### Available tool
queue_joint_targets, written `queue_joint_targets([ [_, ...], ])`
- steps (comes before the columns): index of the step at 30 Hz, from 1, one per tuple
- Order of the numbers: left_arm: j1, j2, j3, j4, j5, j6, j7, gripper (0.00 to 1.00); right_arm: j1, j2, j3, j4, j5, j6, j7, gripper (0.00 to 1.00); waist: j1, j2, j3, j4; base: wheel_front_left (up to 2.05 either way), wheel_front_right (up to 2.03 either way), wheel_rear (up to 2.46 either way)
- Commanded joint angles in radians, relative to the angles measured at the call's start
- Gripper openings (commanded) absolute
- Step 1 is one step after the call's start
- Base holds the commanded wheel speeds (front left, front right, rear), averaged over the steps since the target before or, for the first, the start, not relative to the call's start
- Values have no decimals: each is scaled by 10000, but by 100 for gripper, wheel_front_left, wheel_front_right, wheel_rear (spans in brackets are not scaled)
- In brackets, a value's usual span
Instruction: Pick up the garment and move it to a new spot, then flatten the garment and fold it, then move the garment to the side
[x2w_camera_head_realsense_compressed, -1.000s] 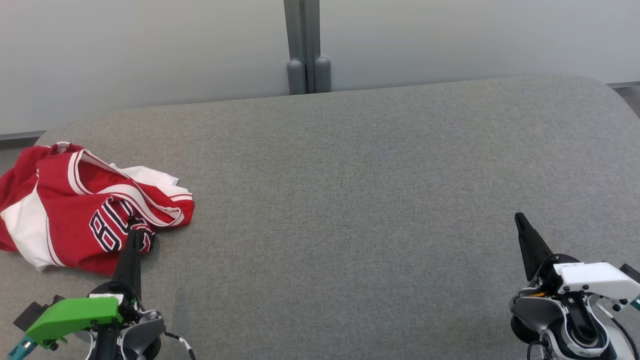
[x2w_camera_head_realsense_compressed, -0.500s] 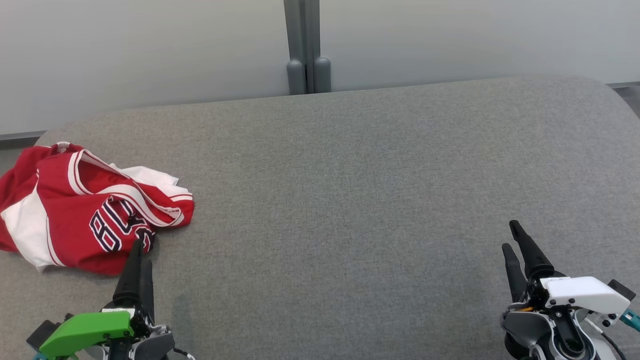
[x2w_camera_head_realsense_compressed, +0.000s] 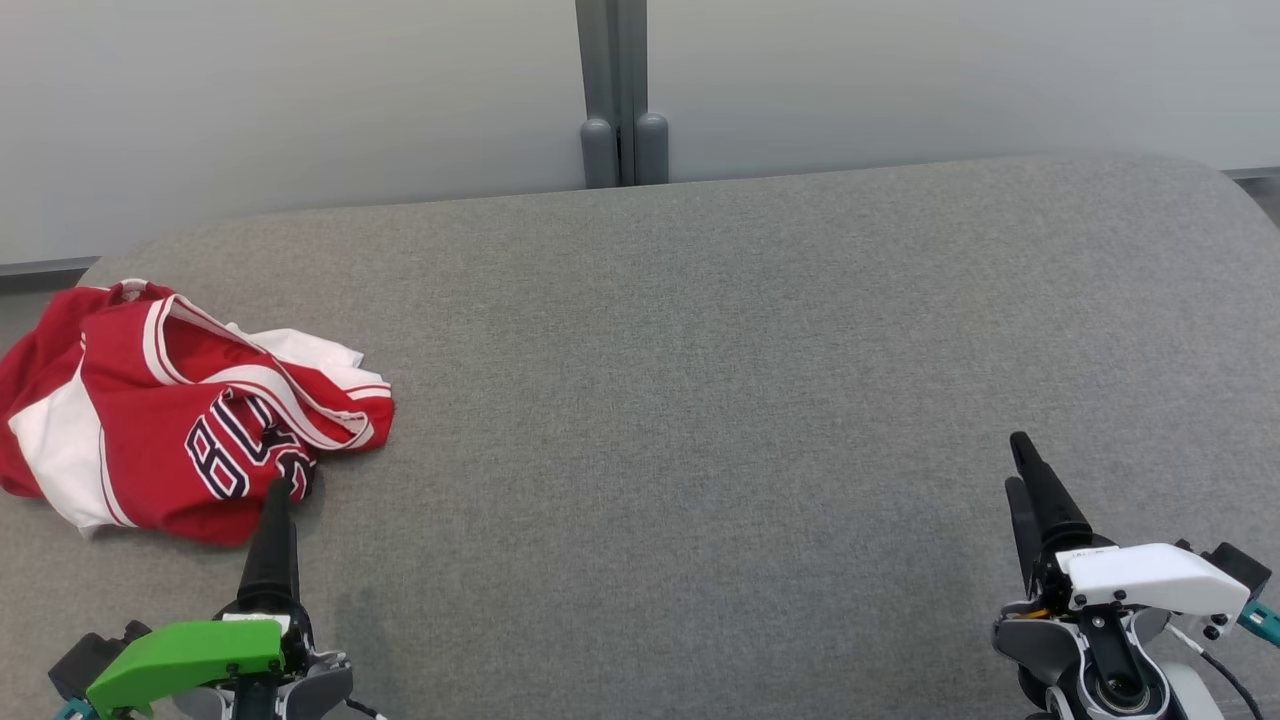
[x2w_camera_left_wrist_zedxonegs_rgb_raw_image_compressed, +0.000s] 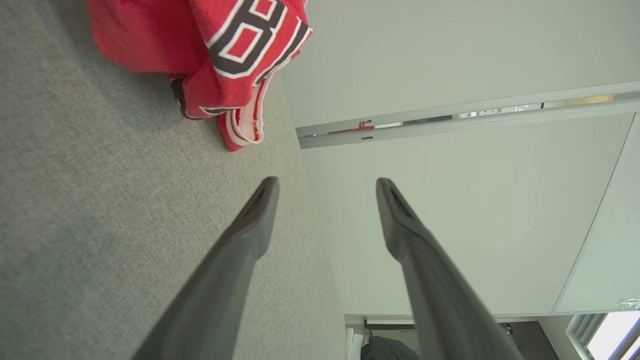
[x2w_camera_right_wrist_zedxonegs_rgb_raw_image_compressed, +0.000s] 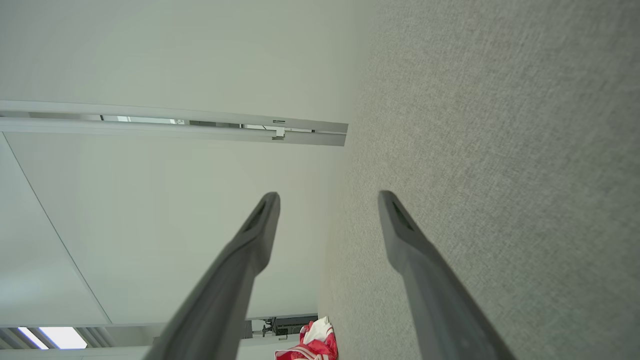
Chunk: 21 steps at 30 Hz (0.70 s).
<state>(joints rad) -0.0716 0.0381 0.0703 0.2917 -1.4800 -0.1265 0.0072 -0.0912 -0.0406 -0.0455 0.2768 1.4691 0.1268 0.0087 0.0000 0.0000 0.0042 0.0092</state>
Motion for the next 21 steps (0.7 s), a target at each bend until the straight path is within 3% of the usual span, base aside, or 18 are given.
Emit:
queue_joint_targets([
  [1, -263, 60, 3, -149, 424, 3, -109, 100, -309, -56, 49, -184, -325, 38, -126, 100, 0, 0, 0, 14, 0, 0, 0],
  [21, -56, 88, -650, -527, 5525, 567, -835, 100, -410, -76, 179, 54, -5080, 44, -850, 100, 0, 0, -40, 117, 0, 0, 0],
])
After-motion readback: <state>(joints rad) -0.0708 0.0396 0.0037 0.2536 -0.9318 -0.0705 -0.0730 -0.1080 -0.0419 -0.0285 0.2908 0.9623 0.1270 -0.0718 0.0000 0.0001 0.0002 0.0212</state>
